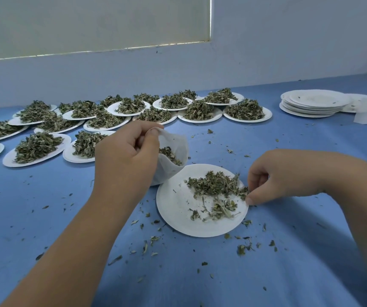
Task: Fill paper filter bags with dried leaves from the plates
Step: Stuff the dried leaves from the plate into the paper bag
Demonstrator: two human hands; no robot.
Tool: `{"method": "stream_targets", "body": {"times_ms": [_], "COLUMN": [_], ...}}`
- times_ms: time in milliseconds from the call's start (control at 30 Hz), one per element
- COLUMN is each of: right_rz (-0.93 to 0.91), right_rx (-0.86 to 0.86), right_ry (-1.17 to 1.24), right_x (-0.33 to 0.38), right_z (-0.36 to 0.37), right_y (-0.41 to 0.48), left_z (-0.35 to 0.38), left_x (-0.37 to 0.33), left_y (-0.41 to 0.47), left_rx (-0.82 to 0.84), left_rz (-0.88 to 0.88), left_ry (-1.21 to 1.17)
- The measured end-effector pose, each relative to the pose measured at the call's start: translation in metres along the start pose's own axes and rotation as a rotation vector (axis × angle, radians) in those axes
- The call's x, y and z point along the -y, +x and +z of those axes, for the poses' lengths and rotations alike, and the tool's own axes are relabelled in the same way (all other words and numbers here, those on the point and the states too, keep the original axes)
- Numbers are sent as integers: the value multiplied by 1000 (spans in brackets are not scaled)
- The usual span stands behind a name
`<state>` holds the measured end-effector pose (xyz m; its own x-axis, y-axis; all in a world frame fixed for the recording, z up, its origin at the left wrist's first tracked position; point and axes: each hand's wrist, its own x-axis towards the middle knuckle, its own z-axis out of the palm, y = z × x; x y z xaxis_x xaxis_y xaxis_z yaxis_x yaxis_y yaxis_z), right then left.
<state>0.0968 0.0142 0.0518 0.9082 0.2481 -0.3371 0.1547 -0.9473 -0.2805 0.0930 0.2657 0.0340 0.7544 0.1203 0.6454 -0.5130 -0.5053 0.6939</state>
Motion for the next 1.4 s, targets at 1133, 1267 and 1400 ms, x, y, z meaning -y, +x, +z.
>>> {"method": "stream_targets", "body": {"times_ms": [1133,1267,1400], "right_rz": [-214,-203,-201], "right_rx": [-211,-197,-168], "right_ry": [179,91,92], "right_x": [4,5,7], "right_z": [1,4,8], "right_y": [5,7,8], "left_z": [0,1,1], "left_x": [0,-1,-1], "left_y": [0,-1,-2], "left_rx": [0,5,-3], "left_rz": [-4,4,6], "left_ry": [18,22,30]}}
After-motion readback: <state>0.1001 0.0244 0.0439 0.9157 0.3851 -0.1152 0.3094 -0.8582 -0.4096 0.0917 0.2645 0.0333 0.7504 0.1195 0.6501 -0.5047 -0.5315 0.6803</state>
